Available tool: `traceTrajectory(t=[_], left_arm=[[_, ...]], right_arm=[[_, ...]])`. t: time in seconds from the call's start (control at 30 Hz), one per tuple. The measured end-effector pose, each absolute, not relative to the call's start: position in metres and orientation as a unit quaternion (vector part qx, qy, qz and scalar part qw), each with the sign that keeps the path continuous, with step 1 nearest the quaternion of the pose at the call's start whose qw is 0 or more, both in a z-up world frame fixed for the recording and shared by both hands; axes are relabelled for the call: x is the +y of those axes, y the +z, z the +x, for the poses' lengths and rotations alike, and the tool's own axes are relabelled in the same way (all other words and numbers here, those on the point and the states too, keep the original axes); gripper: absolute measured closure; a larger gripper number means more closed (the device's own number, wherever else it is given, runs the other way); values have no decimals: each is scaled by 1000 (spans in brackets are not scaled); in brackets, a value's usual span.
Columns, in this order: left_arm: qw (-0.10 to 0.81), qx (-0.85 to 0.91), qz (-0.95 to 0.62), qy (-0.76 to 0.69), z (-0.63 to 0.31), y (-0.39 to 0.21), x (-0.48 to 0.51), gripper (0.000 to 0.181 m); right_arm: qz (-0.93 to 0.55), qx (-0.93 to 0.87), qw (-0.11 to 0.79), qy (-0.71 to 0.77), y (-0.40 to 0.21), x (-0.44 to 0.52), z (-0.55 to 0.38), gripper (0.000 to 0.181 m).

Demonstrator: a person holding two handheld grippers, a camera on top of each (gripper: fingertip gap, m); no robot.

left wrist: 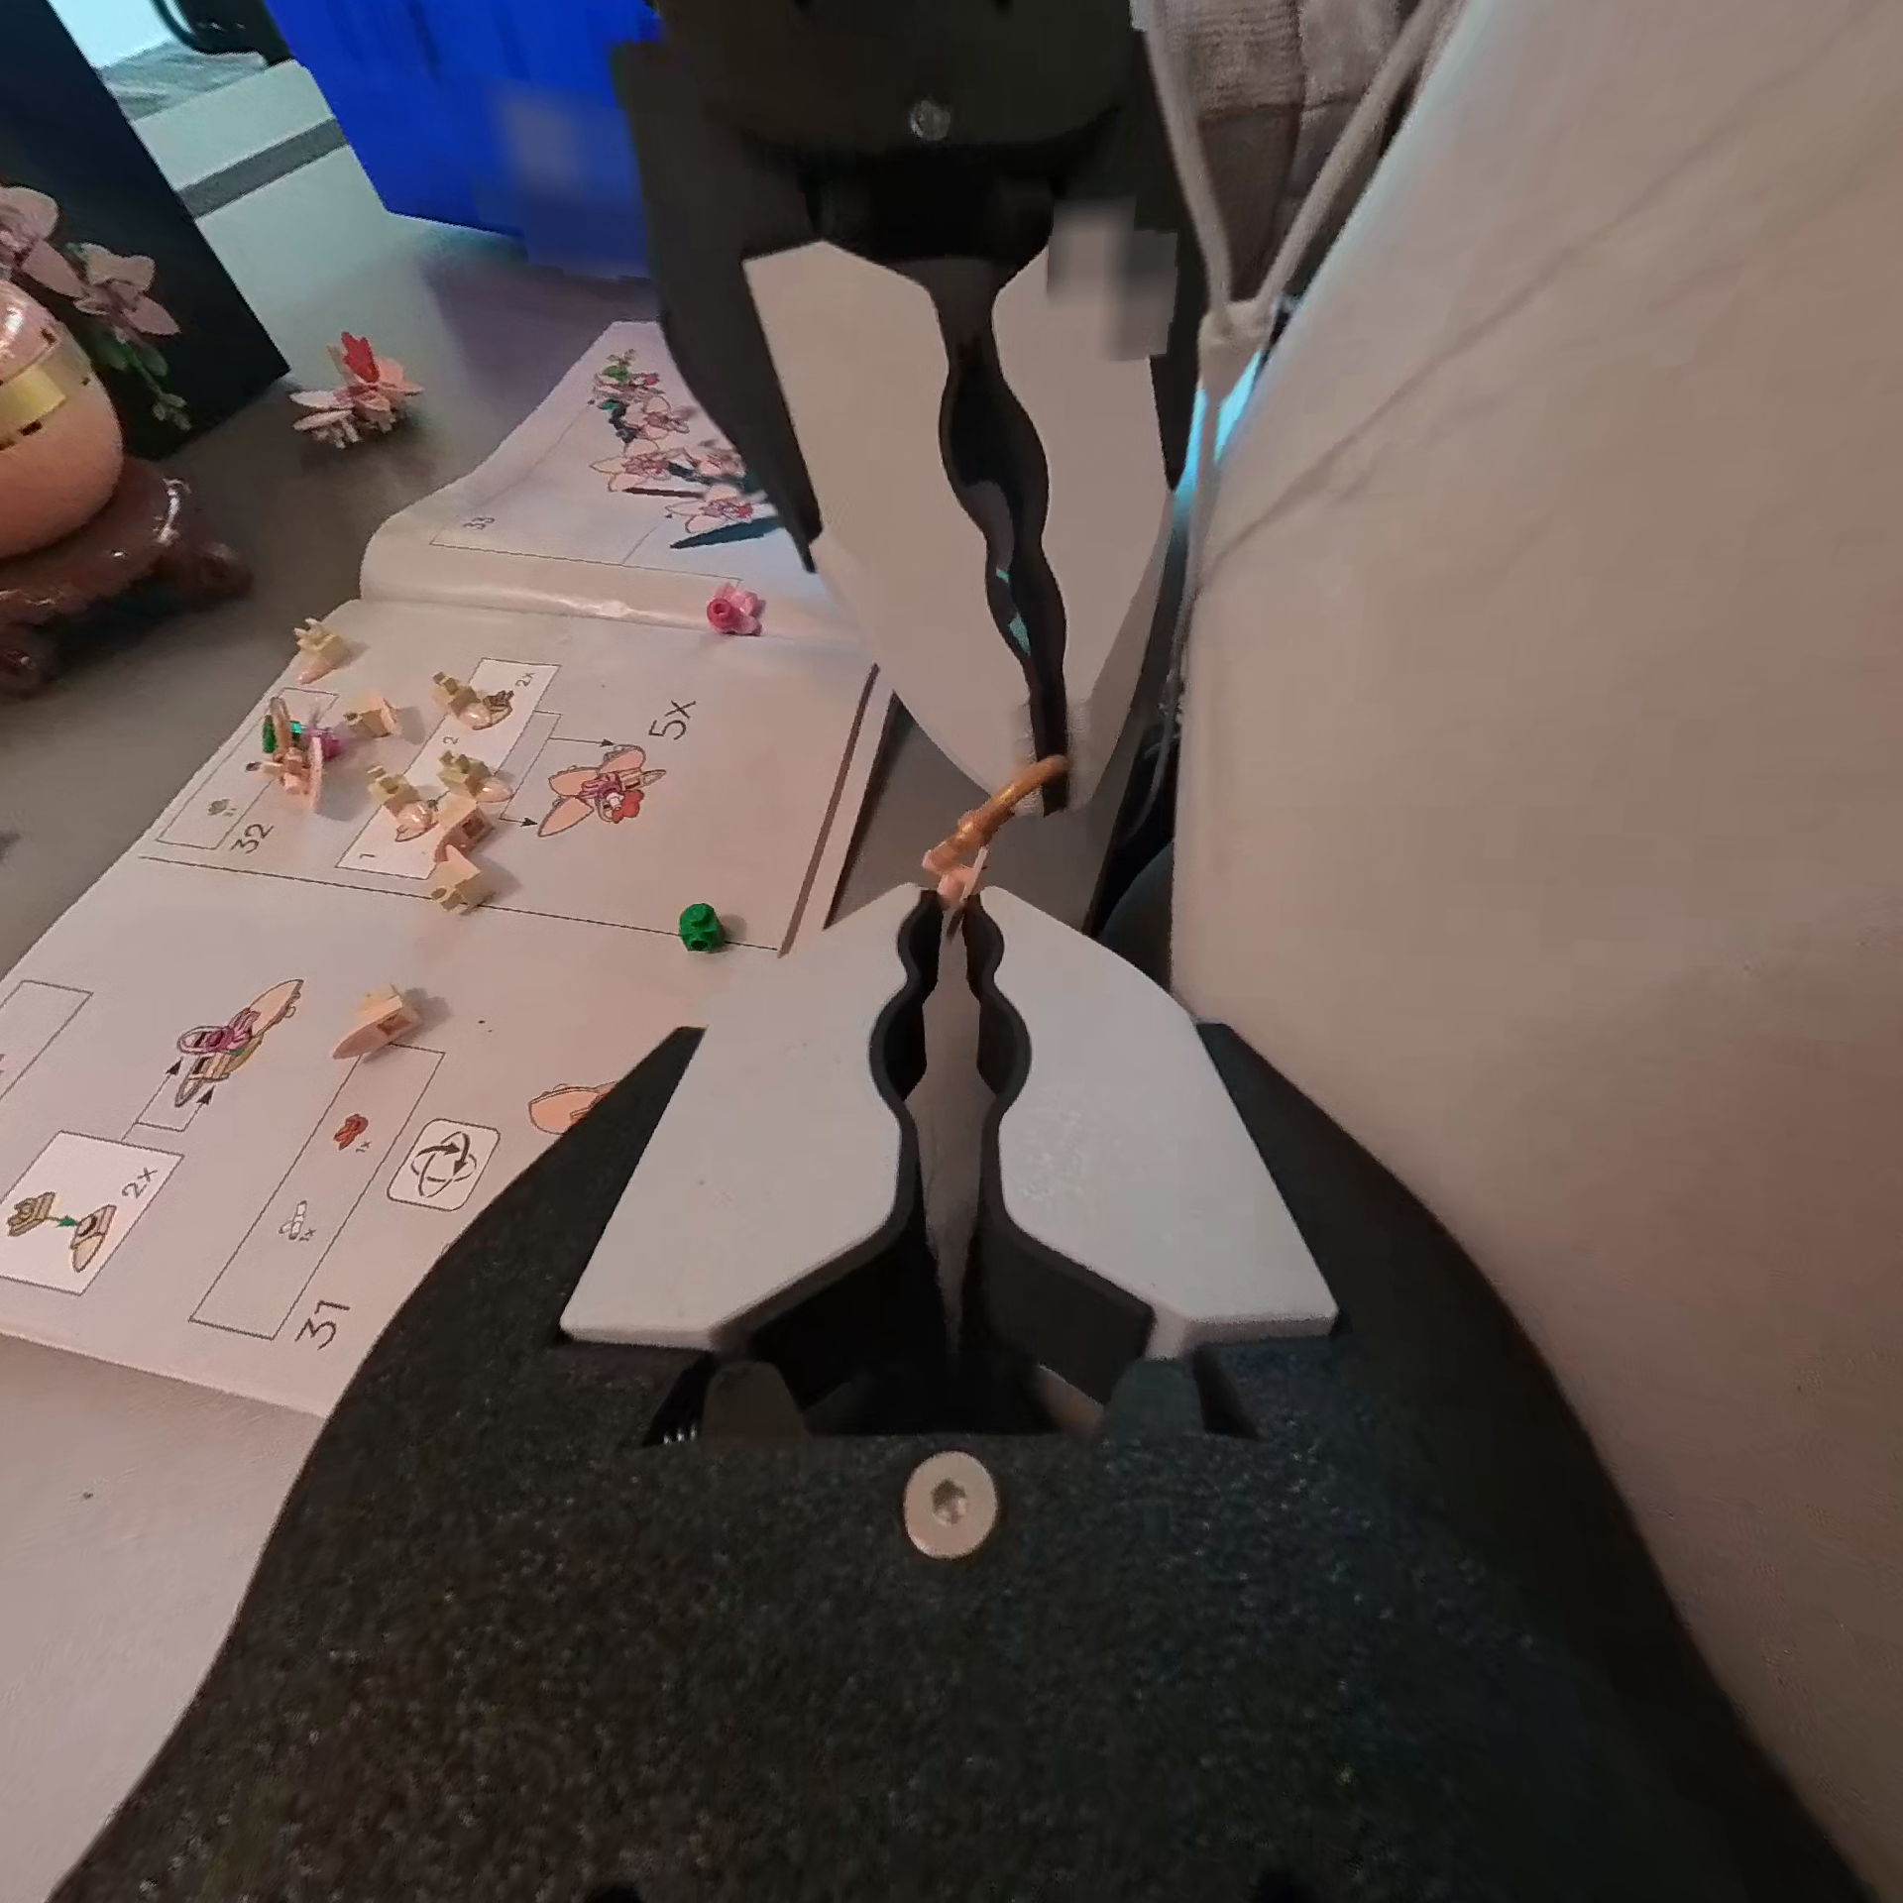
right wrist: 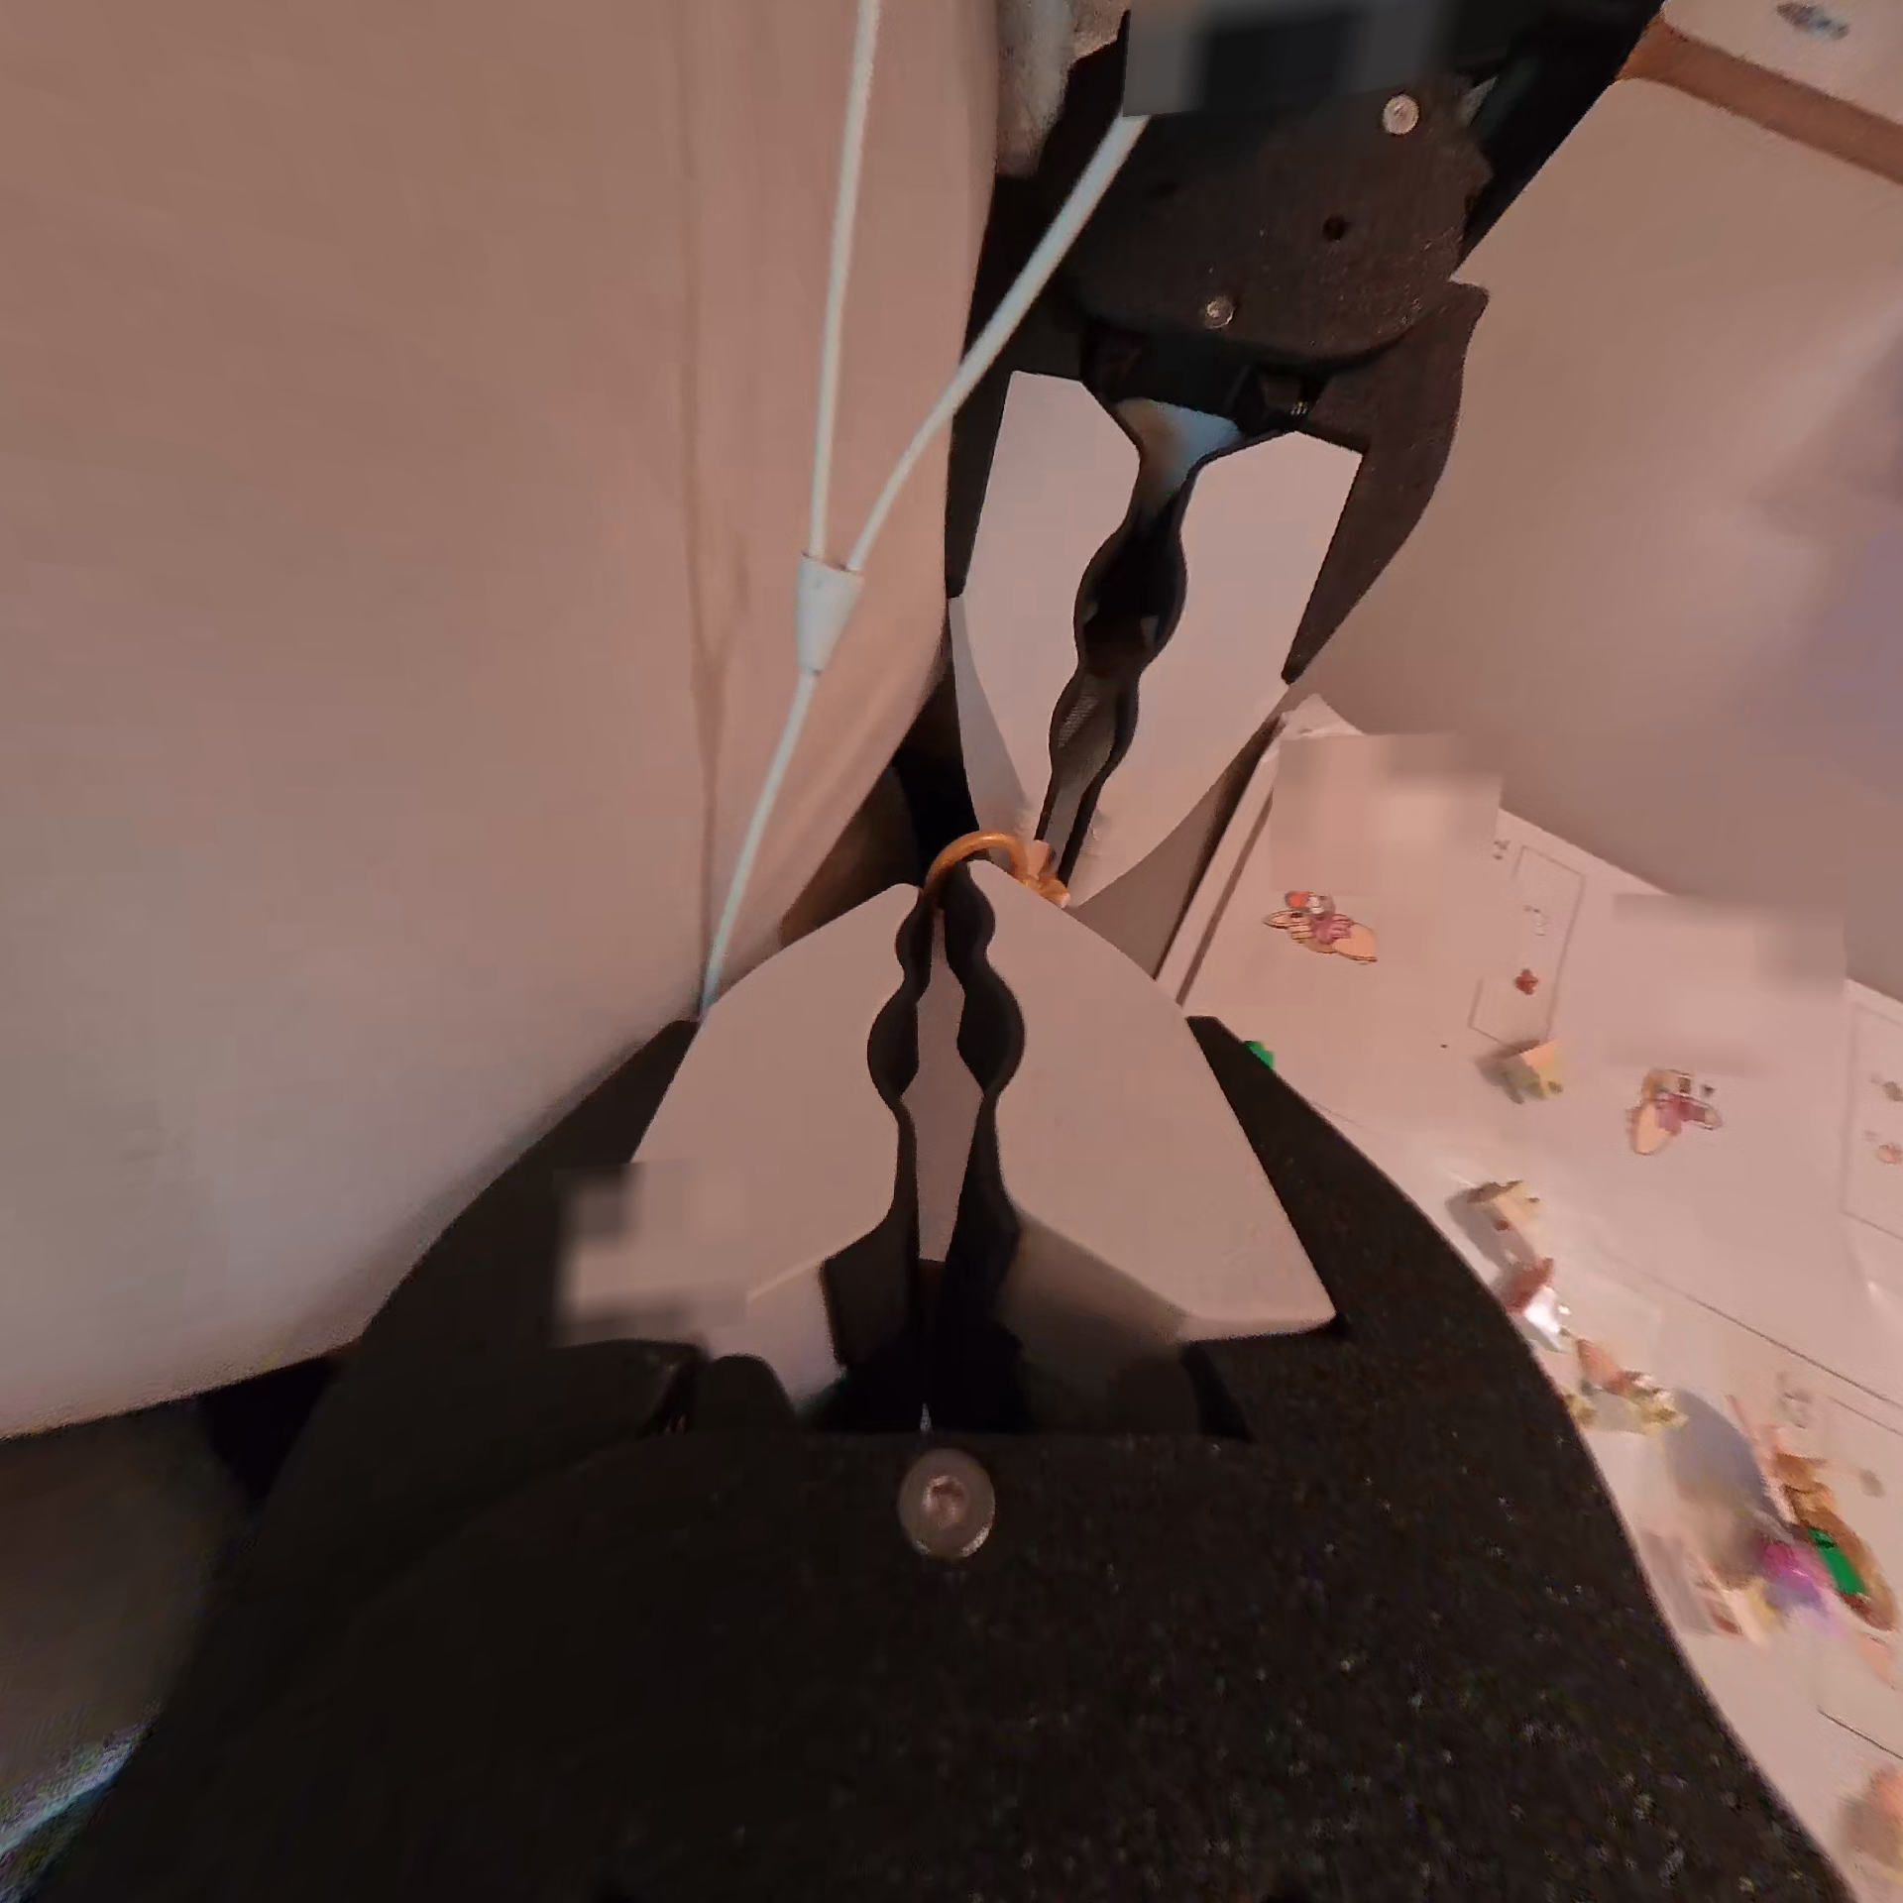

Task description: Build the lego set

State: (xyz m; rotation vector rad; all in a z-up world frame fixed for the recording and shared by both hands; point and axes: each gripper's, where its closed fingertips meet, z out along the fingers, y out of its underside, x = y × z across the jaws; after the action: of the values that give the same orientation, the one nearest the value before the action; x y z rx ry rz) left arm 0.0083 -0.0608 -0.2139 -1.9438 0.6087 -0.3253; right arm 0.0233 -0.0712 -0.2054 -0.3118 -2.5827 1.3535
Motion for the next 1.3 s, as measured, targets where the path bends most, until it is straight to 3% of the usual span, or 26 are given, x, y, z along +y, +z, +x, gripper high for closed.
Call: traceTrajectory(t=[0.17,0.33,0.77,1.3], left_arm=[[491,315,-803,-123,15,-216,-64,177],[467,330,-812,-115,16,-219,-61,177],[501,361,-781,-91,19,-210,-62,178],[515,389,-761,-67,20,-207,-59,178]], right_arm=[[-121,-865,25,487,-204,-71,30,179],[-113,-878,1,466,-212,-73,36,179],[-134,-822,-86,547,-201,-69,40,179],[-169,-822,-95,536,-207,-67,39,181]])
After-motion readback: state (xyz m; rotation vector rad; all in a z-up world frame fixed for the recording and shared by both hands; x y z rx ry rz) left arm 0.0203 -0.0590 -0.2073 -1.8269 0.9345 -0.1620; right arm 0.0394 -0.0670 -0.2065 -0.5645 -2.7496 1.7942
